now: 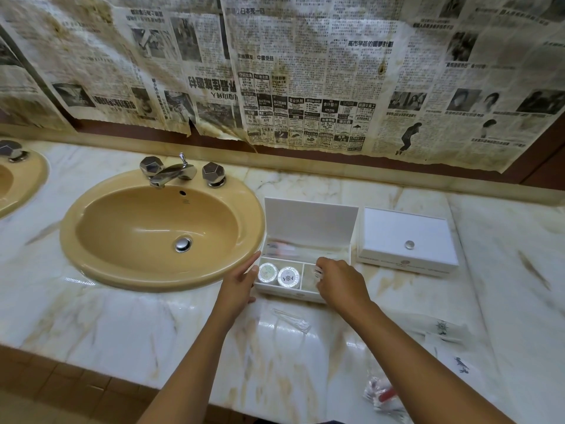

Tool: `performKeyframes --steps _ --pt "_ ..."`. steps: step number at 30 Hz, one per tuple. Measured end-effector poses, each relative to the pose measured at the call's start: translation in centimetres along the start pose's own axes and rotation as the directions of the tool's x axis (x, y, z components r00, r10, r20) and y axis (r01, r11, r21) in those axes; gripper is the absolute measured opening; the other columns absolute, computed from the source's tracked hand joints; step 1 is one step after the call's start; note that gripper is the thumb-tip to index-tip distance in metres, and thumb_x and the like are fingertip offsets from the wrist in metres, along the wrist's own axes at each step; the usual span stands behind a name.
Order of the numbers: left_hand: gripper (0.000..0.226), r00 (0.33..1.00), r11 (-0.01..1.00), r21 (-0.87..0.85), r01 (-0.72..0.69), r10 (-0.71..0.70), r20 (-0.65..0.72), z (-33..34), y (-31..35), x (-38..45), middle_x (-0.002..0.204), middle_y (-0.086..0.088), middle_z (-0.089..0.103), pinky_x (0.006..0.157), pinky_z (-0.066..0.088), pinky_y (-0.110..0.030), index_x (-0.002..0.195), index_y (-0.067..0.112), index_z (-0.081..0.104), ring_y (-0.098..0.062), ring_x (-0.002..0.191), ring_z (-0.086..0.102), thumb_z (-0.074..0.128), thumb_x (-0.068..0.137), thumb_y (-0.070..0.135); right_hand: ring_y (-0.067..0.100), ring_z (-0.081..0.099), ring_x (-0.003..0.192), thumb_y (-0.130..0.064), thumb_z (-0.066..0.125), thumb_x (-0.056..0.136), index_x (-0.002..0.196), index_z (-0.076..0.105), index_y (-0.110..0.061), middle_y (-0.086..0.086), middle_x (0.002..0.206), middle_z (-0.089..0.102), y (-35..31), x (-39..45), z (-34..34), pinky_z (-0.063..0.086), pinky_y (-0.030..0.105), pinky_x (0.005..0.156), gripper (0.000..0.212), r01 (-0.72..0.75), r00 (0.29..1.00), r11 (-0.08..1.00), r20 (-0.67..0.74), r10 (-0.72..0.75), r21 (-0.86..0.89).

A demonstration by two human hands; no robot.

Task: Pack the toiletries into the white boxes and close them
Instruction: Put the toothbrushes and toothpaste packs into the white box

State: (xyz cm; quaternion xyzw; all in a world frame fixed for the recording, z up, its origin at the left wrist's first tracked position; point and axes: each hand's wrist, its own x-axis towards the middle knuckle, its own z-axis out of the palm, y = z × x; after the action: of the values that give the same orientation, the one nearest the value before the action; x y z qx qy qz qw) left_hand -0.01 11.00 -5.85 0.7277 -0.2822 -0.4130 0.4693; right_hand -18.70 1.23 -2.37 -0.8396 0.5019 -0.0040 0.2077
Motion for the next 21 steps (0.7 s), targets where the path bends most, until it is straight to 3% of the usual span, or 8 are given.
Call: performKeyframes --steps 4,7,11,17,21 --pt "0.030 1.000 1.000 0.001 -0.008 0.008 0.000 0.1 0.0 0.0 0.085 0.001 0.048 0.076 0.056 -0.038 0.111 0.058 0.056 -0.011 0.076 0.045 0.050 0.099 0.032 0.028 0.044 0.067 -0.004 0.045 0.082 0.061 0.033 -0.016 0.000 0.065 0.041 0.3 0.1 0.5 0.023 0.025 0.047 0.027 -0.015 0.998 0.998 0.068 0.018 -0.055" --pt "0.029 1.000 1.000 -0.004 -0.008 0.008 -0.005 0.0 0.0 0.0 0.088 0.004 0.052 0.078 0.056 -0.040 0.112 0.057 0.056 -0.011 0.079 0.048 0.050 0.099 0.032 0.027 0.043 0.069 -0.008 0.044 0.088 0.060 0.028 -0.018 -0.001 0.066 0.038 0.3 0.1 0.5 0.021 0.025 0.047 0.034 -0.021 0.998 0.998 0.056 0.024 -0.060" --pt "0.029 1.000 1.000 -0.004 -0.007 0.007 0.001 0.0 -0.1 0.0 0.084 0.003 0.049 0.077 0.056 -0.039 0.114 0.056 0.056 -0.012 0.077 0.046 0.050 0.099 0.032 0.026 0.046 0.072 -0.014 0.043 0.093 0.071 0.043 -0.014 0.003 0.077 0.051 0.1 0.0 0.4 0.029 0.029 0.054 0.023 -0.021 0.998 0.999 0.061 0.023 -0.031" --pt "0.030 1.000 1.000 -0.010 0.006 -0.006 0.005 0.0 0.1 -0.1 0.072 0.006 0.043 0.076 0.055 -0.038 0.112 0.057 0.056 -0.011 0.072 0.043 0.050 0.099 0.031 0.021 0.048 0.070 -0.040 0.045 0.098 0.078 0.044 -0.017 -0.004 0.073 0.051 -0.7 -0.1 -0.5 0.032 0.027 0.058 0.030 -0.030 0.987 0.985 -0.149 0.056 0.172" --pt "0.028 1.000 1.000 -0.018 -0.002 0.002 0.007 0.1 0.2 -0.2 0.088 0.005 0.053 0.079 0.056 -0.041 0.111 0.057 0.056 -0.012 0.081 0.049 0.050 0.099 0.032 0.024 0.053 0.079 -0.045 0.043 0.095 0.090 0.044 -0.018 -0.002 0.083 0.056 -1.5 -0.1 -1.0 0.035 0.030 0.063 0.027 -0.092 0.993 0.934 -0.036 0.111 0.346"
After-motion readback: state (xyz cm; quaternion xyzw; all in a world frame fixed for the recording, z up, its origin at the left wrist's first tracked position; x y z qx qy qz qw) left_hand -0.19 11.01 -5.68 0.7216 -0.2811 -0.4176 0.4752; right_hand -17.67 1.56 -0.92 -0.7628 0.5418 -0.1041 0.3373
